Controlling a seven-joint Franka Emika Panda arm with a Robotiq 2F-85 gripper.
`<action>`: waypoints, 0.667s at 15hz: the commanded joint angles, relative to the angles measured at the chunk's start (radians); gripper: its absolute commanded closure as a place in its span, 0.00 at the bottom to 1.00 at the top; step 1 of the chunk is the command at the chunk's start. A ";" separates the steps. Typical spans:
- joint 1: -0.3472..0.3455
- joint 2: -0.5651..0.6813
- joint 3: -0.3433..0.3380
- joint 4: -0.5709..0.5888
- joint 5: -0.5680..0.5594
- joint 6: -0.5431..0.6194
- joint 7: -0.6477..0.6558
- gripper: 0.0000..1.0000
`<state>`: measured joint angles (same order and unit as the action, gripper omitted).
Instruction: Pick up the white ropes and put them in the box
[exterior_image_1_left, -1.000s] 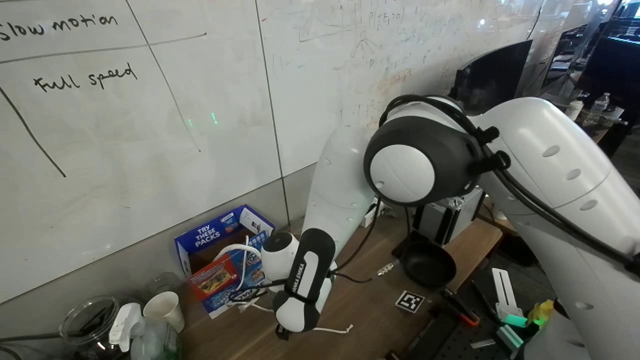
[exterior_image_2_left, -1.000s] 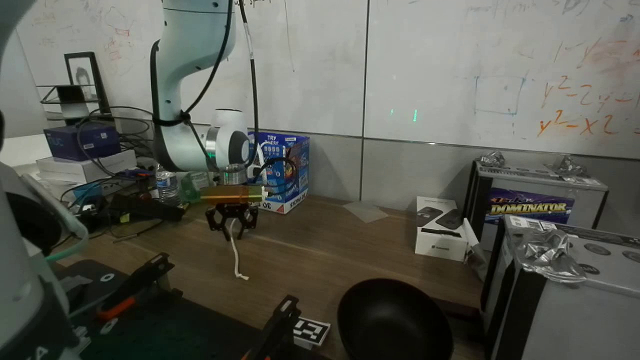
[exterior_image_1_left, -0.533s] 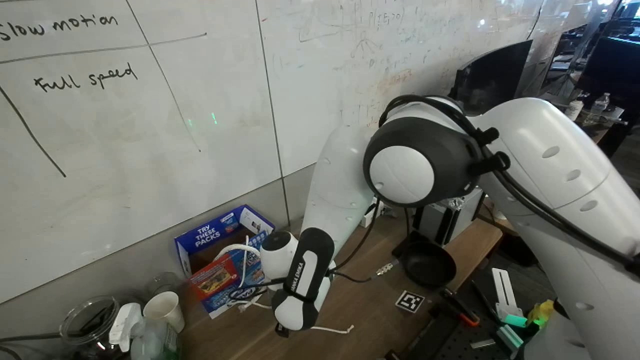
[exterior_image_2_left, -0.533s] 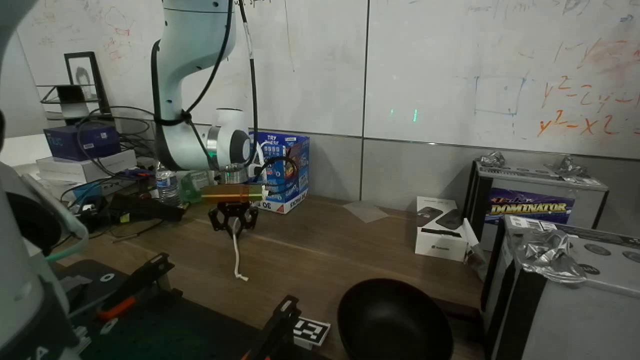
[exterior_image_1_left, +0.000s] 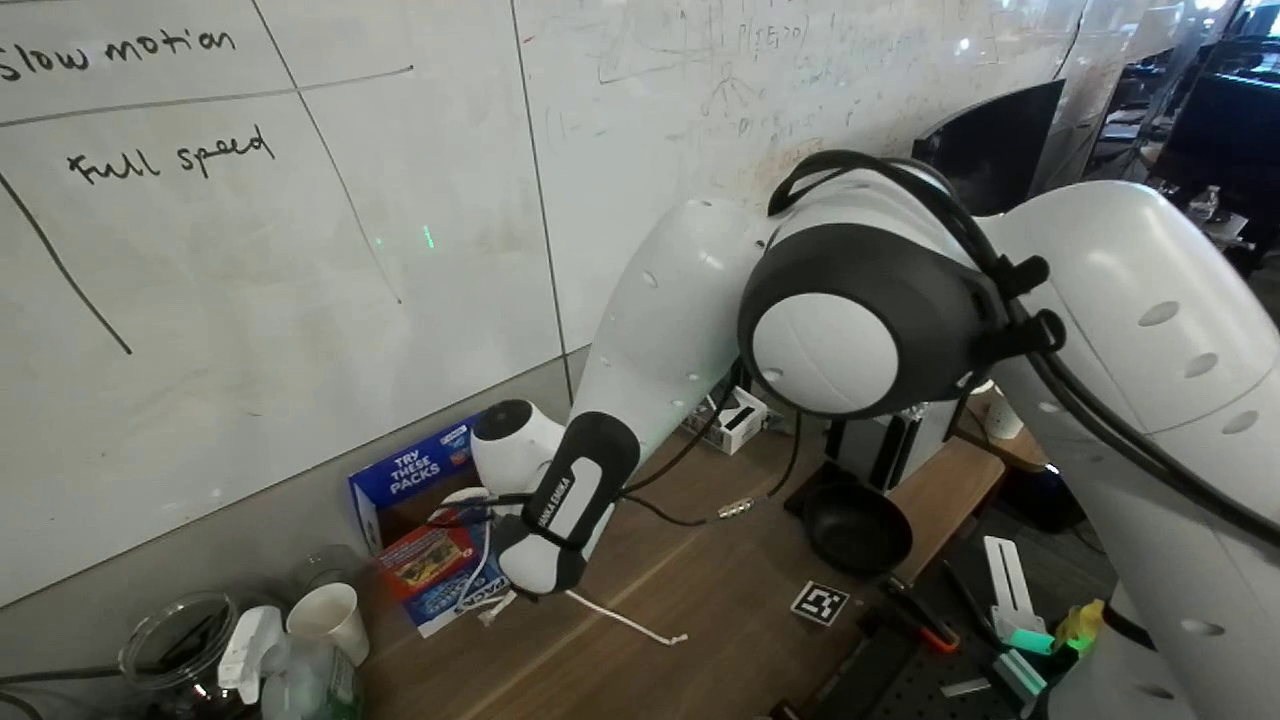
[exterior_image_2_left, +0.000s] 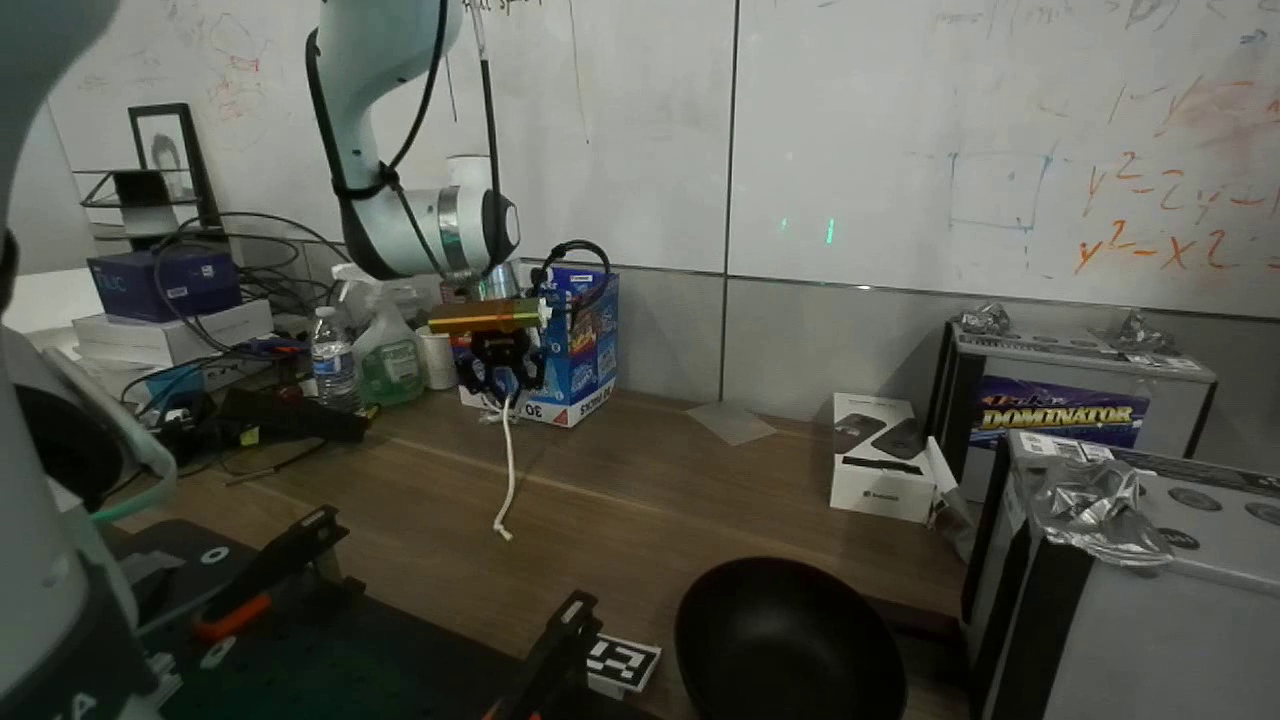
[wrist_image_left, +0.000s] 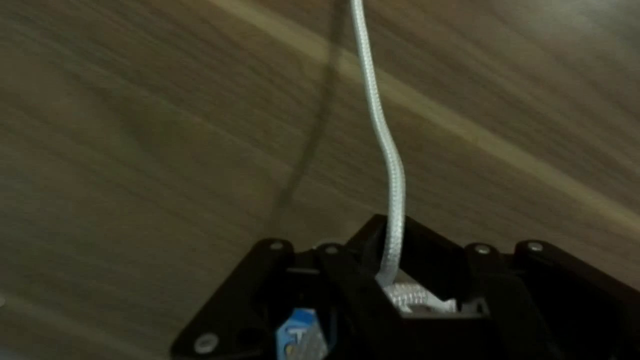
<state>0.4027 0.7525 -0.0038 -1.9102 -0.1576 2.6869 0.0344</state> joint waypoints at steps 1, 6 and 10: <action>0.061 -0.087 -0.056 0.066 -0.063 -0.150 0.134 0.91; 0.062 -0.166 -0.038 0.149 -0.133 -0.301 0.243 0.91; 0.060 -0.191 -0.019 0.202 -0.171 -0.328 0.290 0.90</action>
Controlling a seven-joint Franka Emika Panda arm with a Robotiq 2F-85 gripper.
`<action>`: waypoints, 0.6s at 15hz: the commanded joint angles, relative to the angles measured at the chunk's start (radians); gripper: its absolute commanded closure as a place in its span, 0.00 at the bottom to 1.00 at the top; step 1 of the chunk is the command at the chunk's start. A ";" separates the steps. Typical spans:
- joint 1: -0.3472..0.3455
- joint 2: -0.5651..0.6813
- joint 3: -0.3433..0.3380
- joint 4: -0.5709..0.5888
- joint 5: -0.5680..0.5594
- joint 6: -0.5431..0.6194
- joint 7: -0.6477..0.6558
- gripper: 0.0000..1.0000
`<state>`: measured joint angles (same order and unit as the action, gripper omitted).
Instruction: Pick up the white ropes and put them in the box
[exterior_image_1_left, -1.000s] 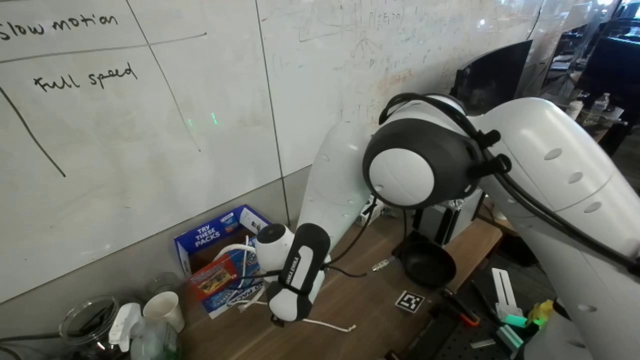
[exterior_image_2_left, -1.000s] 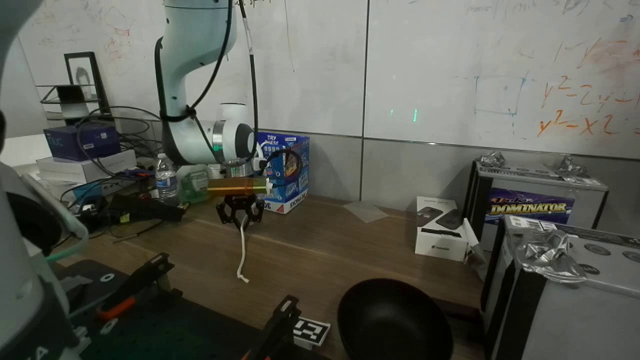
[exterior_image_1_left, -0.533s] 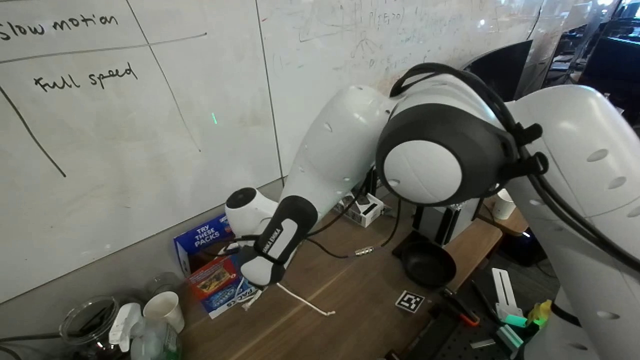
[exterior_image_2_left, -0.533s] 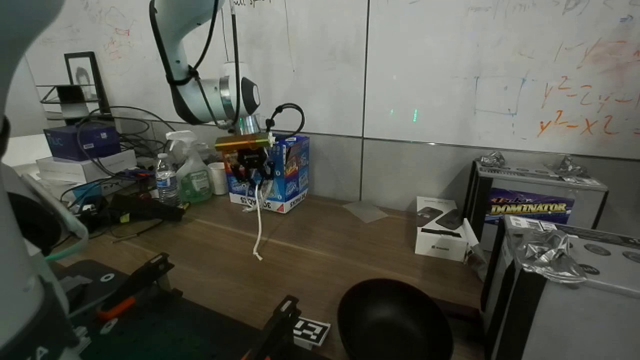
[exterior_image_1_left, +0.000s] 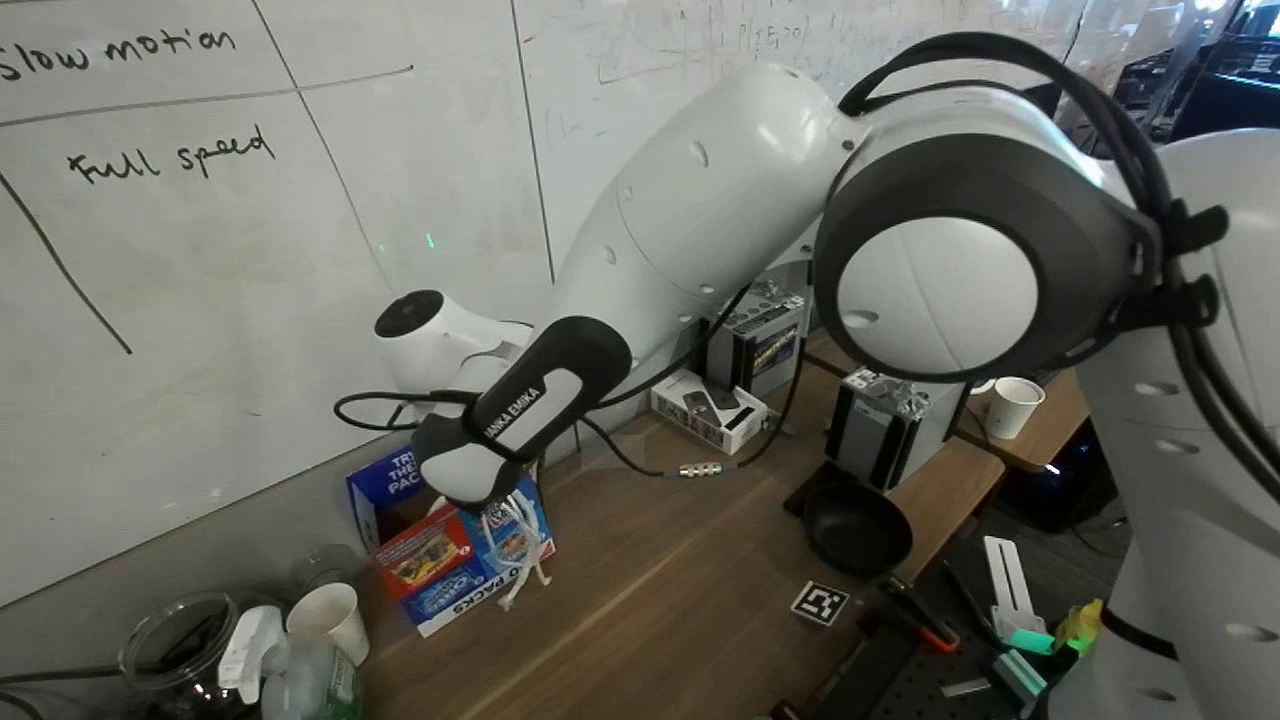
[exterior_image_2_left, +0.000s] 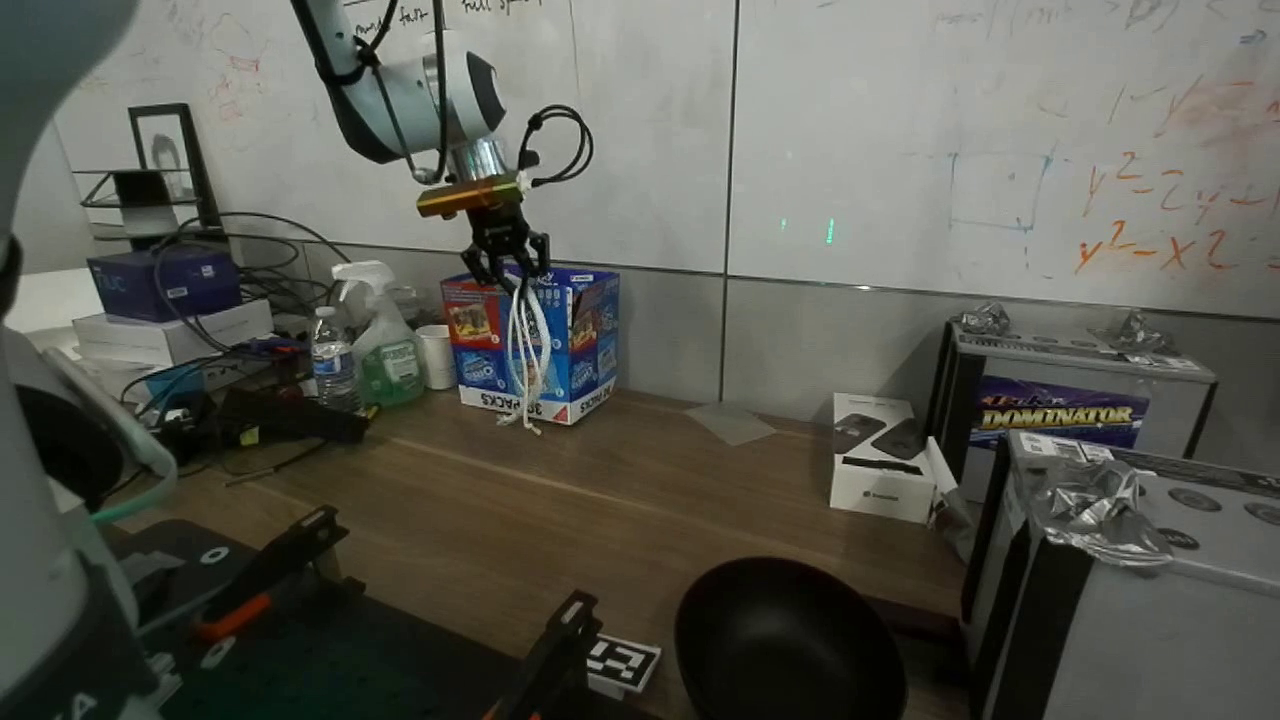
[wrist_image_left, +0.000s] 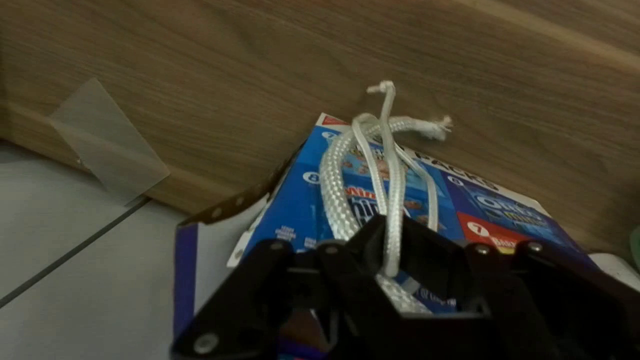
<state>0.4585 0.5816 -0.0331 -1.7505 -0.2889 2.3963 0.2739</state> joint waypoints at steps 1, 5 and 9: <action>0.005 -0.025 0.011 0.049 -0.050 -0.035 0.064 0.90; 0.011 -0.022 0.000 0.109 -0.093 -0.031 0.124 0.89; 0.009 -0.012 -0.009 0.163 -0.112 -0.019 0.188 0.89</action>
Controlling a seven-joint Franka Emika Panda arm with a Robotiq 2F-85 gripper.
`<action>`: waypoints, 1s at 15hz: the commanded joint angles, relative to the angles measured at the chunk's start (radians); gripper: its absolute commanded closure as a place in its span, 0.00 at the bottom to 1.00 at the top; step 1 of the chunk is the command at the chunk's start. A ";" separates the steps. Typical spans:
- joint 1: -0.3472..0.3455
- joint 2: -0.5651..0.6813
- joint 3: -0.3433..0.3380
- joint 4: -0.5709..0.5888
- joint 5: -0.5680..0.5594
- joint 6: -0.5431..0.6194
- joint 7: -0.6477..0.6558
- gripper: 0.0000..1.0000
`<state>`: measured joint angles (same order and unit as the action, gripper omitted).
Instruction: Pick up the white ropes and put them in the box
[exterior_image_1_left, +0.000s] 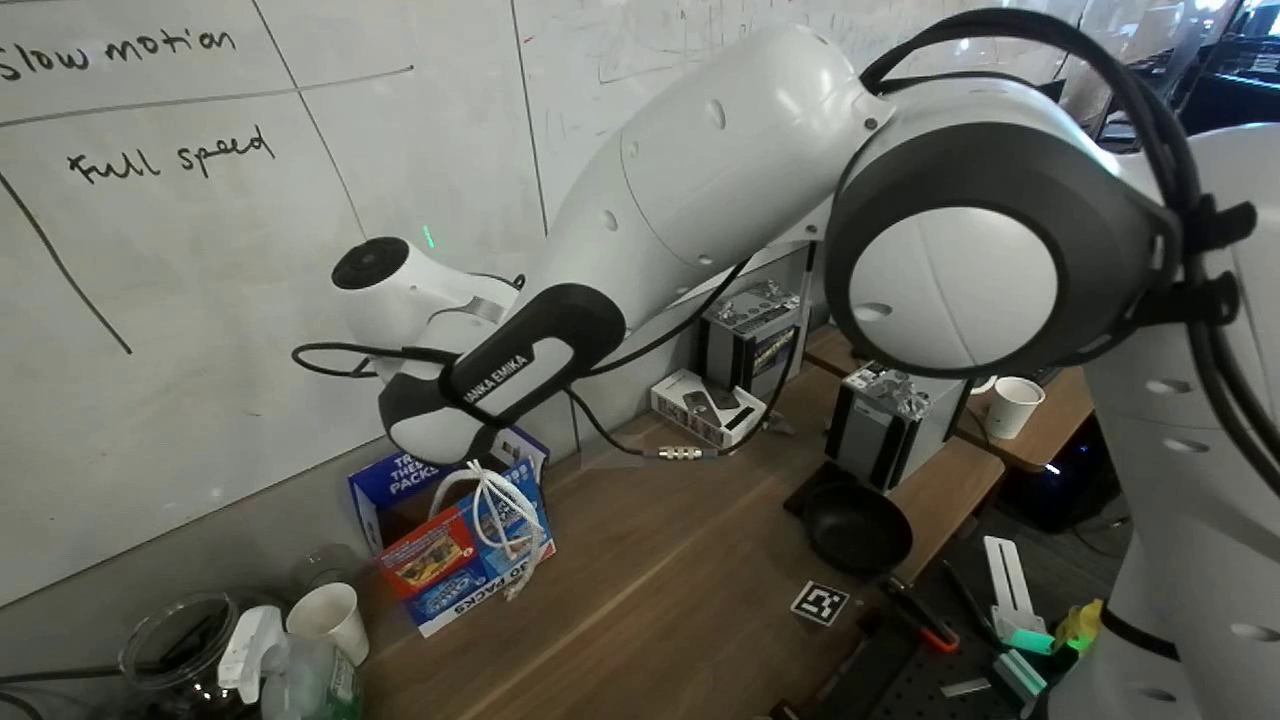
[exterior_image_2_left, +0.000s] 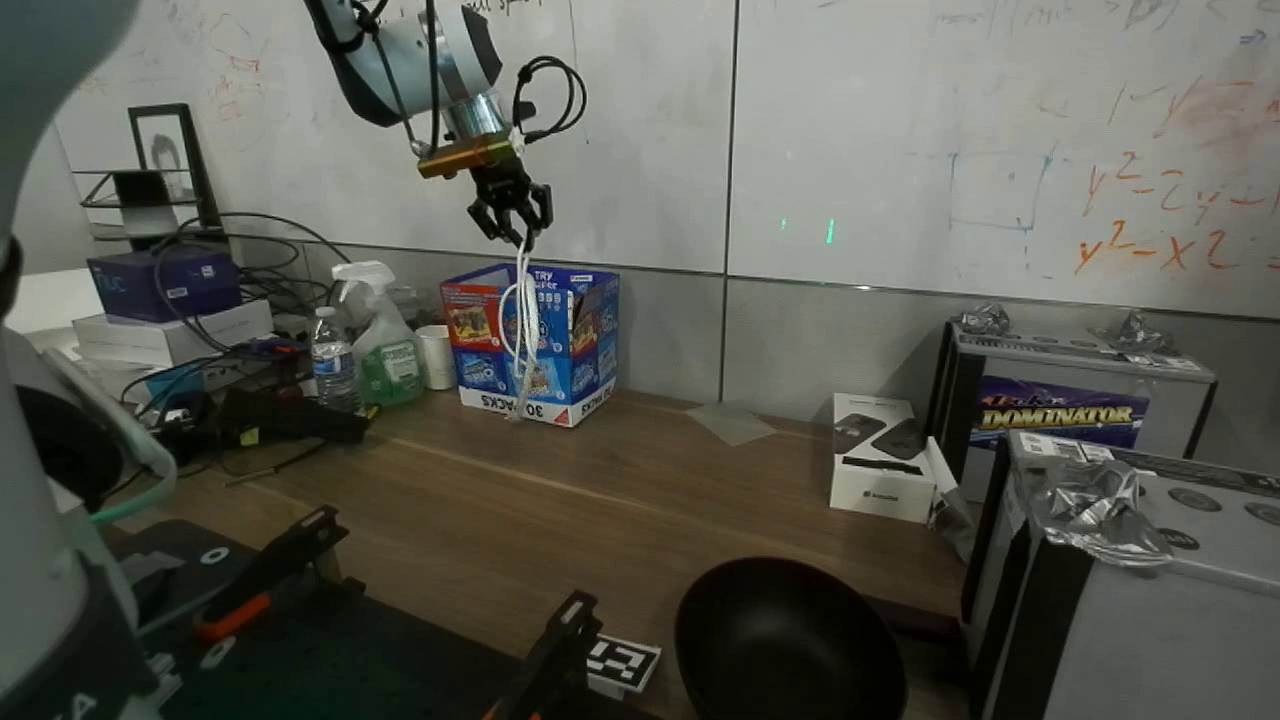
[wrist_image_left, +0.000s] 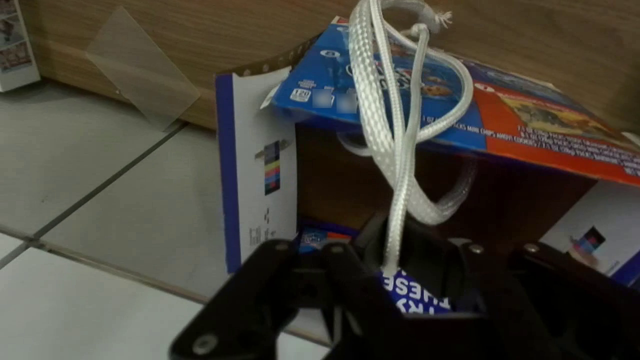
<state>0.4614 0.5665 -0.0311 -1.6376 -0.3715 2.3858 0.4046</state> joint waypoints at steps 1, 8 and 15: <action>0.007 0.008 -0.014 0.061 -0.033 -0.001 0.075 0.89; 0.016 0.032 -0.029 0.120 -0.054 0.013 0.150 0.89; 0.015 0.038 -0.033 0.130 -0.079 0.058 0.188 0.90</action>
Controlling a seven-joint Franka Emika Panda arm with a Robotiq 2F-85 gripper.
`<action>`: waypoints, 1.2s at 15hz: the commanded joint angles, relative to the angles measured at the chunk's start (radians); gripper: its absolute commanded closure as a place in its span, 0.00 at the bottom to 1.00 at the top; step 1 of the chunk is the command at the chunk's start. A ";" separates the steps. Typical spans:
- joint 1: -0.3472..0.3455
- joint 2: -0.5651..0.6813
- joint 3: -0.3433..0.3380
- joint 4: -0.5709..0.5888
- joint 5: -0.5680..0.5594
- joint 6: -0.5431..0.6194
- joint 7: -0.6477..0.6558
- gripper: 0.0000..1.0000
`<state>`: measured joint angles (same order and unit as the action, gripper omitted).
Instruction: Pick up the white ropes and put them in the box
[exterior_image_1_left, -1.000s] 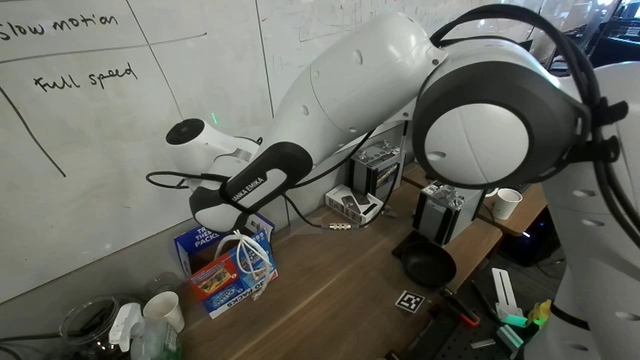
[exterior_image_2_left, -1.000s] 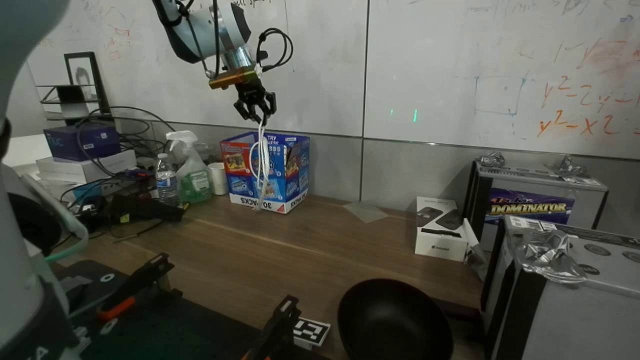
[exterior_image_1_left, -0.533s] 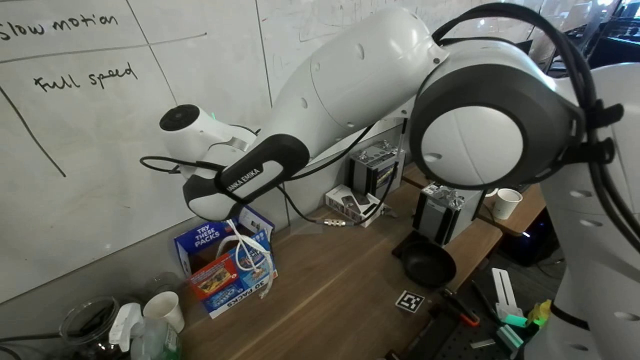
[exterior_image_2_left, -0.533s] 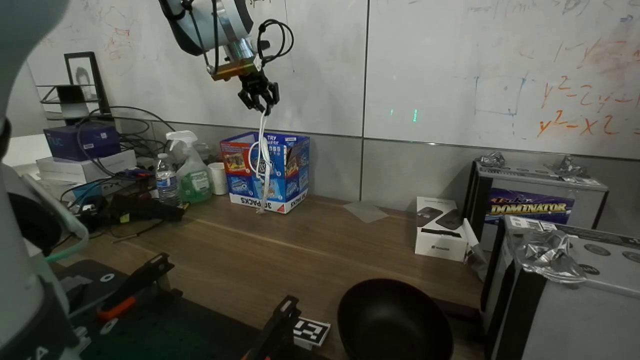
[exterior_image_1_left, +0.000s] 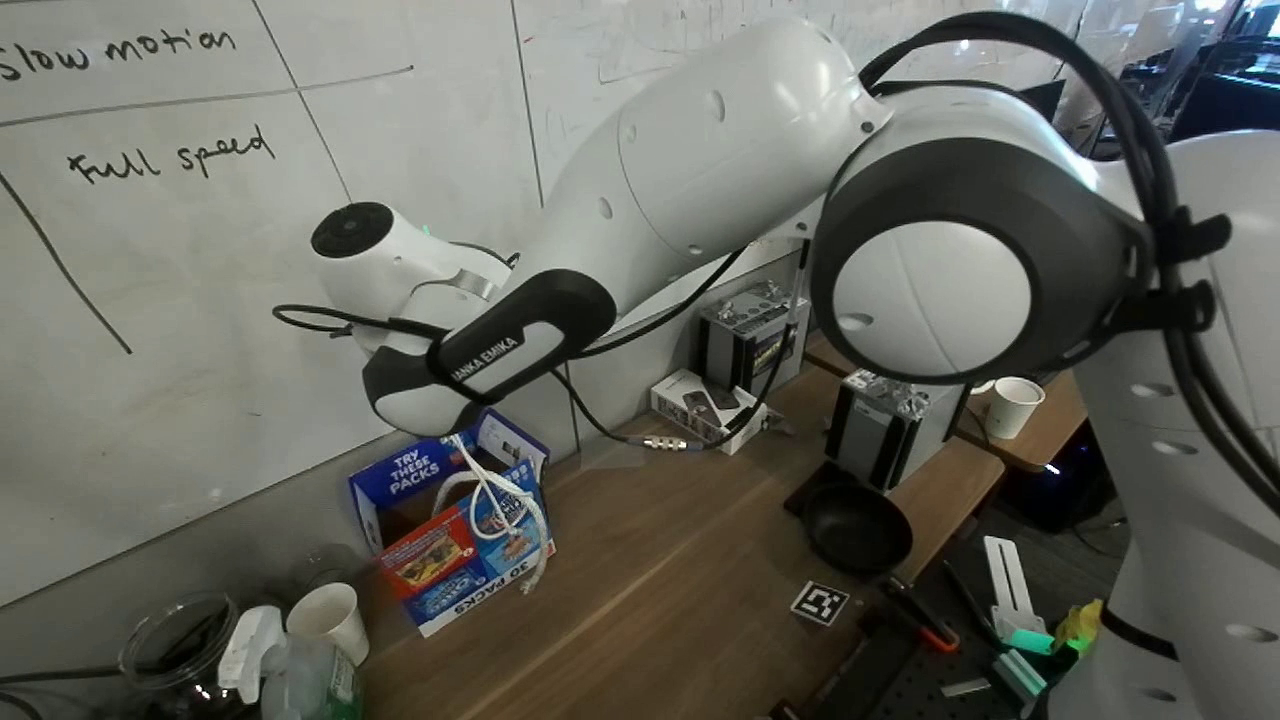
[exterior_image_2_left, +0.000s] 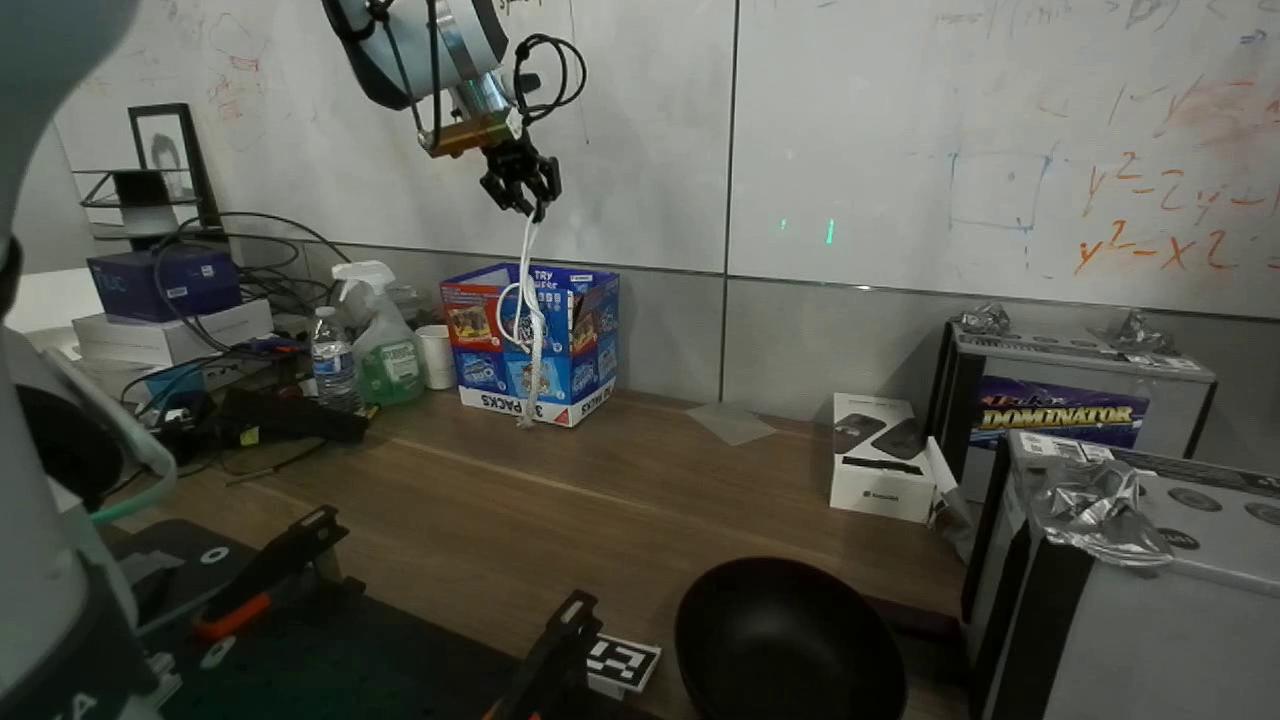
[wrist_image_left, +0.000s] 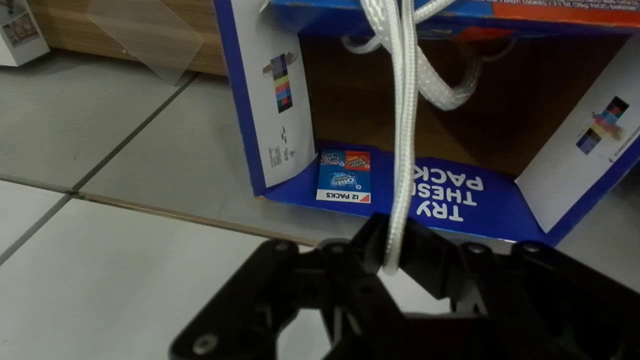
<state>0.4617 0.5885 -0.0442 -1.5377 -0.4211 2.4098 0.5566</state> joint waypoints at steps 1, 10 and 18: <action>0.016 0.018 -0.023 0.028 -0.036 0.055 0.042 0.90; 0.001 0.039 -0.005 0.027 0.009 0.038 0.010 0.90; -0.074 0.226 0.063 0.253 0.182 -0.089 -0.136 0.90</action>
<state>0.4348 0.6734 -0.0097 -1.4753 -0.3031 2.3715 0.5126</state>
